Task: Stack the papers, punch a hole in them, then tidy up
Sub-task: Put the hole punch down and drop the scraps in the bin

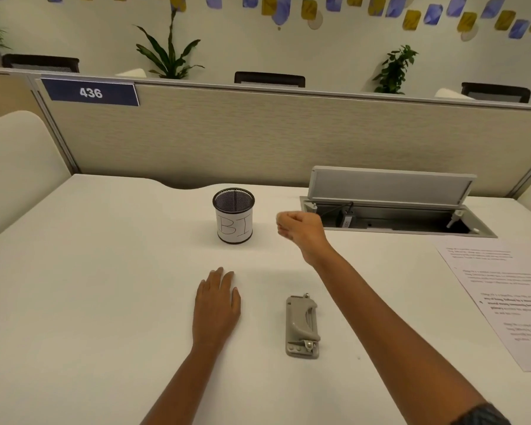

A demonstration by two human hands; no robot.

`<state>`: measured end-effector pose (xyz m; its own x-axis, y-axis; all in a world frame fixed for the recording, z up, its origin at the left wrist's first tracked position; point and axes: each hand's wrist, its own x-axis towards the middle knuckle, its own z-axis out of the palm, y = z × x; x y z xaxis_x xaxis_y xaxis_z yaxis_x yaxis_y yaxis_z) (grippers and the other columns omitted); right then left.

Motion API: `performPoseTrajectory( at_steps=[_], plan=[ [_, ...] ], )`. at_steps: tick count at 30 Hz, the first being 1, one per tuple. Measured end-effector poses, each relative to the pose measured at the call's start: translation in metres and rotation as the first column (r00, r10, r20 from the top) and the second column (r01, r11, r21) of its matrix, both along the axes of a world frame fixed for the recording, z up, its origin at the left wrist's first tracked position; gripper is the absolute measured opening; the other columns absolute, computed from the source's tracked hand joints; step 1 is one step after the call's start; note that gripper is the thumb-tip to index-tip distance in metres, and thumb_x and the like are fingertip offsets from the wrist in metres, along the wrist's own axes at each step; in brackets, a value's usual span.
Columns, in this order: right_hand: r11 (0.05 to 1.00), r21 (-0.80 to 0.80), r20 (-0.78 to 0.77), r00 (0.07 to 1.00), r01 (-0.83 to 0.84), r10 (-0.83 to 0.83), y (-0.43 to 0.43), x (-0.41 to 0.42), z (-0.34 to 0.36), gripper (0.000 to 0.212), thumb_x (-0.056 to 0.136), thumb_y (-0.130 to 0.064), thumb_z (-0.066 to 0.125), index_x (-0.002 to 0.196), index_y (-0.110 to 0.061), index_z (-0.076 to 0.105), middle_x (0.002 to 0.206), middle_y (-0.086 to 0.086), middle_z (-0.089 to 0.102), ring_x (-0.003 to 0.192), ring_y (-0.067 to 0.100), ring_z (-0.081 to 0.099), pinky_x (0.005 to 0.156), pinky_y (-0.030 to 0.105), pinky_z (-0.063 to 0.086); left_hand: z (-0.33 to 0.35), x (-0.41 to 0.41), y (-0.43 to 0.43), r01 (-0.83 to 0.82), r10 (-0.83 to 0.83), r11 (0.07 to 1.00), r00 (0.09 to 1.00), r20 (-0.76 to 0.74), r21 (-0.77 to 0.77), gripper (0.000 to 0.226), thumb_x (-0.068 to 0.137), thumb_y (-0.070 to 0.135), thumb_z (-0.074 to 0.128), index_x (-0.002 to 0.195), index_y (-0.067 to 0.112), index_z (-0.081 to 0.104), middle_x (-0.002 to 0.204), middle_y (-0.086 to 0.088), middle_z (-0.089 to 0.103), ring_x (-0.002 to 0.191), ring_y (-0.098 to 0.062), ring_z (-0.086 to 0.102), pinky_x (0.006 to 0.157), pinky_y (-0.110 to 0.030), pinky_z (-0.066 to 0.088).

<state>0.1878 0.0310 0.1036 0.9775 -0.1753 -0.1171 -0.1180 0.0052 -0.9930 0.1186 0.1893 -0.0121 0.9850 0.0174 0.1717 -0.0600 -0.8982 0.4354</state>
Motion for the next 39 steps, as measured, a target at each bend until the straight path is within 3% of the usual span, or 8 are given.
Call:
performPoseTrajectory(
  at_steps=[3,6,11,19,23,30,33,39],
  plan=[
    [0.974,-0.218,0.137,0.99,0.054,-0.024,0.022,0.034,0.012,0.015,0.082,-0.003,0.058,0.09,0.006,0.068,0.08,0.009,0.063,0.07,0.017,0.058,0.077,0.031,0.054,-0.002,0.007,0.0,0.011,-0.011,1.0,1.0,-0.001,0.002,0.041,0.093,0.019,0.038,0.133,0.01,0.042,0.145,-0.01,0.038,0.136,-0.023,0.032,0.115,-0.036,0.023],
    [0.936,-0.338,0.248,0.969,0.097,-0.011,0.038,0.056,0.018,0.013,0.081,-0.003,0.058,0.086,0.002,0.068,0.076,0.007,0.063,0.065,0.015,0.056,0.065,0.019,0.048,-0.004,0.012,0.0,0.009,-0.009,1.0,1.0,-0.001,0.016,0.042,0.094,0.021,0.035,0.134,0.013,0.039,0.147,-0.007,0.035,0.136,-0.022,0.031,0.116,-0.035,0.022],
    [0.861,-0.508,0.203,0.973,0.01,0.108,0.051,0.078,0.013,0.018,0.082,0.003,0.054,0.091,0.006,0.07,0.094,0.022,0.071,0.073,0.018,0.054,0.068,0.027,0.047,-0.006,0.014,0.001,0.012,-0.012,1.0,1.0,-0.004,0.025,0.043,0.094,0.023,0.032,0.136,0.015,0.035,0.149,-0.006,0.032,0.138,-0.02,0.027,0.117,-0.034,0.019],
    [0.937,-0.348,0.172,0.984,0.021,0.042,0.036,0.068,0.008,0.02,0.083,0.002,0.054,0.095,0.005,0.069,0.082,0.012,0.064,0.062,0.015,0.053,0.078,0.032,0.053,-0.008,0.016,0.002,0.023,-0.022,0.998,1.0,-0.018,0.054,0.046,0.094,0.024,0.031,0.139,0.017,0.03,0.153,-0.005,0.026,0.141,-0.018,0.023,0.117,-0.033,0.017],
    [0.974,-0.224,0.139,0.99,0.046,-0.015,-0.003,0.032,-0.005,0.022,0.084,0.004,0.054,0.102,0.009,0.065,0.088,0.011,0.062,0.06,0.008,0.053,0.057,0.009,0.051,-0.008,0.015,0.002,0.023,-0.022,0.999,1.0,-0.018,0.05,0.046,0.094,0.024,0.032,0.139,0.016,0.031,0.153,-0.006,0.026,0.141,-0.018,0.022,0.118,-0.032,0.014],
    [0.848,-0.517,0.011,0.992,0.113,-0.125,-0.098,-0.065,-0.051,0.021,0.089,-0.008,0.055,0.104,0.001,0.067,0.103,0.014,0.068,0.082,0.019,0.06,0.078,0.027,0.051,-0.007,0.009,0.001,0.033,-0.031,0.997,0.999,-0.024,0.067,0.048,0.094,0.025,0.031,0.14,0.012,0.031,0.153,-0.009,0.025,0.142,-0.021,0.023,0.117,-0.034,0.015],
    [0.775,-0.614,0.0,0.981,0.153,-0.193,-0.124,-0.105,-0.069,0.016,0.086,-0.004,0.056,0.093,-0.002,0.071,0.099,0.011,0.072,0.08,0.018,0.059,0.077,0.026,0.045,-0.005,0.003,-0.003,0.019,-0.018,0.998,1.0,-0.02,0.058,0.056,0.088,0.029,0.023,0.138,0.008,0.035,0.151,-0.014,0.029,0.14,-0.026,0.028,0.116,-0.039,0.019],
    [0.69,-0.714,-0.006,0.985,0.116,-0.172,-0.135,-0.143,-0.088,0.018,0.086,-0.002,0.053,0.093,-0.003,0.069,0.099,0.013,0.069,0.095,0.026,0.061,0.086,0.032,0.046,-0.009,-0.014,-0.012,-0.004,0.008,0.996,0.999,-0.041,0.088,0.049,0.094,0.024,0.037,0.141,0.011,0.03,0.153,-0.012,0.026,0.141,-0.026,0.025,0.116,-0.04,0.016]
  ],
)
